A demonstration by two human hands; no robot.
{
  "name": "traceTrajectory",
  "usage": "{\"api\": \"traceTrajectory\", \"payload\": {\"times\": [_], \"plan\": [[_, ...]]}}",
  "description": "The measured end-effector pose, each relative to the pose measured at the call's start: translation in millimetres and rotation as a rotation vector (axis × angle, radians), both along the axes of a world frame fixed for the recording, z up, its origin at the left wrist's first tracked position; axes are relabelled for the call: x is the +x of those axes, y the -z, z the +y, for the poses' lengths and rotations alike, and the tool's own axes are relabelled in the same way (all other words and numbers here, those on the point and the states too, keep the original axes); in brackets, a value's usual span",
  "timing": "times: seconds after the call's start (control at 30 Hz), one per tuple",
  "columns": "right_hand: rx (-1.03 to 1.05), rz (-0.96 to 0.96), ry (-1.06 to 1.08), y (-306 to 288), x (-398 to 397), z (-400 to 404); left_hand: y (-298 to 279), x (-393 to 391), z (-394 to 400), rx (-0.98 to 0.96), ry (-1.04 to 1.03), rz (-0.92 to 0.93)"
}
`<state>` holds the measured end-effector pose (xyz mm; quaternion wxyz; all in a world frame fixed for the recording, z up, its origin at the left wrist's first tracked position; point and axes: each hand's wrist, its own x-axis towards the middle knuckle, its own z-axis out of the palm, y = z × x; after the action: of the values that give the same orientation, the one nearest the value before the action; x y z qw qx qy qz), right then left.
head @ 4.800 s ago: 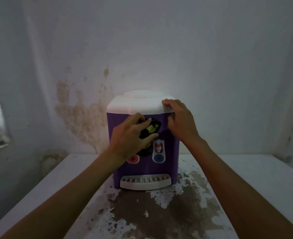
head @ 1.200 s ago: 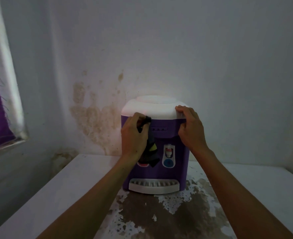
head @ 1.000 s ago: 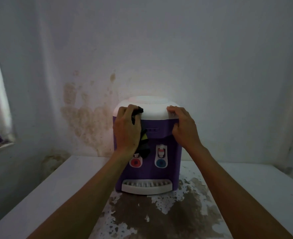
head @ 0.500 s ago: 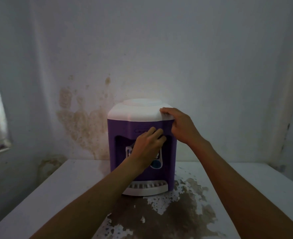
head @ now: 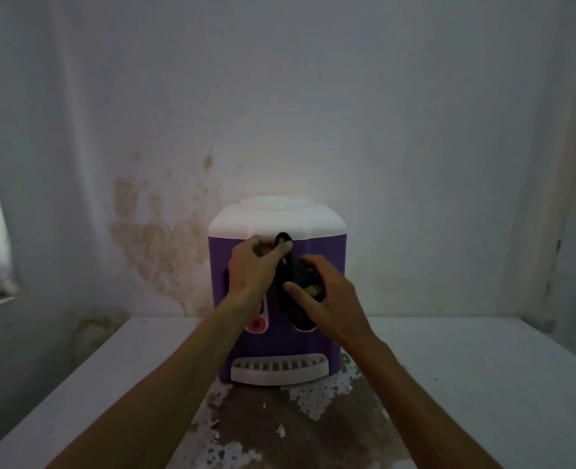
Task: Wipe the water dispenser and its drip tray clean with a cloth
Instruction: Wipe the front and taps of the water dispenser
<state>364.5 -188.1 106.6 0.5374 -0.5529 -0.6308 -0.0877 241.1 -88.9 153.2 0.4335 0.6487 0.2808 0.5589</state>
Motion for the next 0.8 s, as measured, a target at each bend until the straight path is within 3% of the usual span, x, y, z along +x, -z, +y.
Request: {"api": "traceTrajectory", "payload": {"times": [0.07, 0.13, 0.17, 0.27, 0.33, 0.4, 0.53, 0.6, 0.8], "plan": [[0.045, 0.045, -0.004, -6.8, -2.9, 1.6, -14.9, -3.2, -6.9, -0.142, 0.213, -0.078], [0.125, 0.113, 0.035, -17.4, 0.9, 3.3, -30.1, -10.1, -13.4, -0.150, 0.328, -0.088], [0.164, 0.140, 0.066, -24.4, 2.9, 3.7, -36.0, -14.9, -12.8, -0.054, 0.265, -0.047], [0.232, 0.138, 0.186, -48.5, 9.7, 9.3, -43.1, -29.2, 9.1, 0.566, -0.250, 0.219], [0.208, 0.047, 0.268, -67.0, 9.1, 17.8, -42.2, -34.2, 25.8, 0.768, -0.375, 0.366], [0.142, -0.108, 0.347, -83.2, 1.9, 29.7, -35.4, -35.2, 36.6, 0.800, -0.381, 0.505], [0.021, -0.543, 0.503, -88.1, -14.3, 53.8, -18.5, -36.2, 42.4, 0.849, -0.405, 0.507], [-0.019, -0.514, 0.529, -89.9, -14.4, 59.2, -18.1, -38.1, 43.3, 0.868, -0.408, 0.511], [-0.197, -0.159, 0.593, -100.2, 29.4, 43.5, -20.4, -44.7, 46.0, 0.875, -0.368, 0.558]]}}
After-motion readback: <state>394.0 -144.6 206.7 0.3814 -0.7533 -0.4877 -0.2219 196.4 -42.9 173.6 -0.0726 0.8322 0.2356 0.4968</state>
